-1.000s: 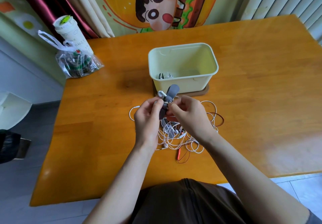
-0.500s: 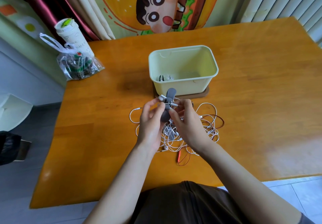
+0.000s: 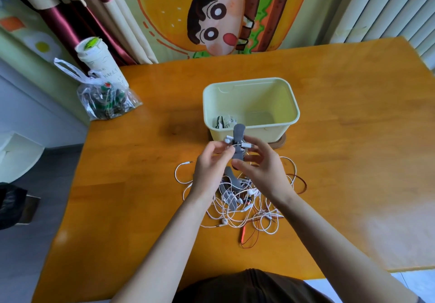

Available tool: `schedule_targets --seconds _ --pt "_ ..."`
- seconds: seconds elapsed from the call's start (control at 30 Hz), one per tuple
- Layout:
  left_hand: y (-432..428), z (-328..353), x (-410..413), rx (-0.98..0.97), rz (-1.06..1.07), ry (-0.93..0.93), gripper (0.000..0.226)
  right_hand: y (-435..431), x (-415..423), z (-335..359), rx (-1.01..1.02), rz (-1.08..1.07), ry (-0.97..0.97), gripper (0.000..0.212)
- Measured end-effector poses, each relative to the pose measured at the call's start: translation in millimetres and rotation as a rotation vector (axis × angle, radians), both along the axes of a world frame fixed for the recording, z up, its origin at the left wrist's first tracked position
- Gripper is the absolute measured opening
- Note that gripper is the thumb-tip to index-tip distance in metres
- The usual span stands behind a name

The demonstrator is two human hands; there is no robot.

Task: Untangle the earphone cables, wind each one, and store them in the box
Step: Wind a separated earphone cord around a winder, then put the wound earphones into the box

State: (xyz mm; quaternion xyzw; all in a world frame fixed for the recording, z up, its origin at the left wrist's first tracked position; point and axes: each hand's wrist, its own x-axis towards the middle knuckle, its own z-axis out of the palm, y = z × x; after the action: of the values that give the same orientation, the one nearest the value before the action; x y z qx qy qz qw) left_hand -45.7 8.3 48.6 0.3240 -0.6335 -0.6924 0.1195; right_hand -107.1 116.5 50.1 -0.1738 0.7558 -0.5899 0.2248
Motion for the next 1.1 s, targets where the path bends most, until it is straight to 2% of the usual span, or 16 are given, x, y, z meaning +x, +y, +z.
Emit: schedule_targets --seconds 0.07,0.23,0.33,0.43,0.53,0.7,0.8,0.9,1.03,1.1 --pt "-8.0 -1.0 -6.6 -0.132 -0.047 -0.042 0.002 -2.1 -10.3 -1.5 -0.012 -0.006 0.001 0.05" --pt "-34.1 -10.3 -30.0 -0.534 -0.131 -0.094 0.016 -8.2 -54.3 -5.6 0.033 -0.039 0.031 0.053" --pt "-53.0 -21.4 -44.1 -0.887 -0.144 -0.157 0.024 -14.4 -88.5 -7.3 0.186 -0.083 0.143 0.055" --pt "-66.7 -32.1 -54.9 -1.08 -0.227 -0.26 0.028 -28.1 -123.5 -14.3 0.377 -0.047 0.247 0.055" --pt "-73.2 -38.3 -61.9 -1.151 -0.285 -0.305 0.021 -47.2 -151.5 -25.7 0.541 0.036 0.281 0.057" --pt "-76.5 -45.3 -62.8 -1.173 -0.257 -0.264 0.011 -73.9 -173.1 -37.3 0.773 0.184 0.253 0.054" --pt "-78.4 -47.9 -63.1 -1.168 -0.241 -0.241 0.012 -87.1 -180.6 -45.5 0.866 0.24 0.205 0.038" --pt "-78.4 -48.1 -63.0 -1.171 -0.239 -0.226 0.013 -95.3 -187.5 -58.9 0.999 0.34 0.136 0.013" --pt "-78.5 -45.9 -62.6 -1.178 -0.24 -0.225 0.013 -98.1 -195.3 -77.3 1.168 0.467 0.13 0.023" --pt "-78.6 -45.3 -62.7 -1.176 -0.242 -0.229 0.013 -97.4 -197.4 -83.2 1.2 0.493 0.179 0.019"
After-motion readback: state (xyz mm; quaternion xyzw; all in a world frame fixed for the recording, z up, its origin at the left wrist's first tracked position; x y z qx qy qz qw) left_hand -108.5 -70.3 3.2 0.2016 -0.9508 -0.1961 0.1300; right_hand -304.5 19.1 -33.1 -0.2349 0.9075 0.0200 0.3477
